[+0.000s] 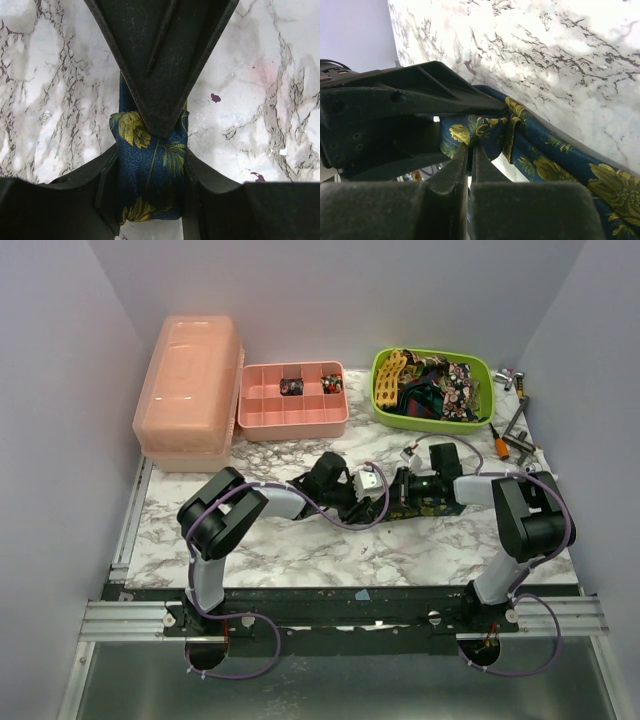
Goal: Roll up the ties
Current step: Roll the tie at the center of the board.
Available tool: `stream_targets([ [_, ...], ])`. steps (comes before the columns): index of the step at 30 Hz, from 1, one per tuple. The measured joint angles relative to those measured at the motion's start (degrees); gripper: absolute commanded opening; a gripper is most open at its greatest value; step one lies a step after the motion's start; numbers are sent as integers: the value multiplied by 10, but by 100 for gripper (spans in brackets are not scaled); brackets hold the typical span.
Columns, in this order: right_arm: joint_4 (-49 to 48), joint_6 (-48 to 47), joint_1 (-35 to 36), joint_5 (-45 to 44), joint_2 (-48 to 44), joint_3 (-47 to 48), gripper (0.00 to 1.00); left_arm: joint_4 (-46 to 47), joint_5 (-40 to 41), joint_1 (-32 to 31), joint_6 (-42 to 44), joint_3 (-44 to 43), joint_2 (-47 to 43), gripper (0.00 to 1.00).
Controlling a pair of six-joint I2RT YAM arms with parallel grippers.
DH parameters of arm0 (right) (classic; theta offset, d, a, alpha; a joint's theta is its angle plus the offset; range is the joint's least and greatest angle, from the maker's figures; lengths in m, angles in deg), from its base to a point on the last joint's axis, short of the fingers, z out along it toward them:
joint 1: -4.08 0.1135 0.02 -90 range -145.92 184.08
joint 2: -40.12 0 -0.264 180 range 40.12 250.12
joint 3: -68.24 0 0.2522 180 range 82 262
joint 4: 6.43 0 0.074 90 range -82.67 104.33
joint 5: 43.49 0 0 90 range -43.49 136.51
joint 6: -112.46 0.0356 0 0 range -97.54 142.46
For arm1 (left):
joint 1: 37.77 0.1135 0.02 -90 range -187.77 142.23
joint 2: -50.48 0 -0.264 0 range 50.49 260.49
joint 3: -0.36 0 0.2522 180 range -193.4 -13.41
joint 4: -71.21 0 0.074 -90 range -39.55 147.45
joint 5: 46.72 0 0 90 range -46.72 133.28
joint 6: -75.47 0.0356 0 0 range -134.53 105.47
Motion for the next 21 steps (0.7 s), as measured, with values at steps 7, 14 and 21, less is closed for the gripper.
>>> stream_targets([
  [7, 102, -80, 0, 6, 37, 65, 1, 0, 1, 0, -17, -2, 3, 56],
  [14, 182, -144, -3, -38, 43, 99, 0, 25, 0, 2, -35, 7, 2, 63],
  [21, 218, -170, -3, -85, 55, 119, 0, 41, 0, 2, -39, 11, 3, 63],
])
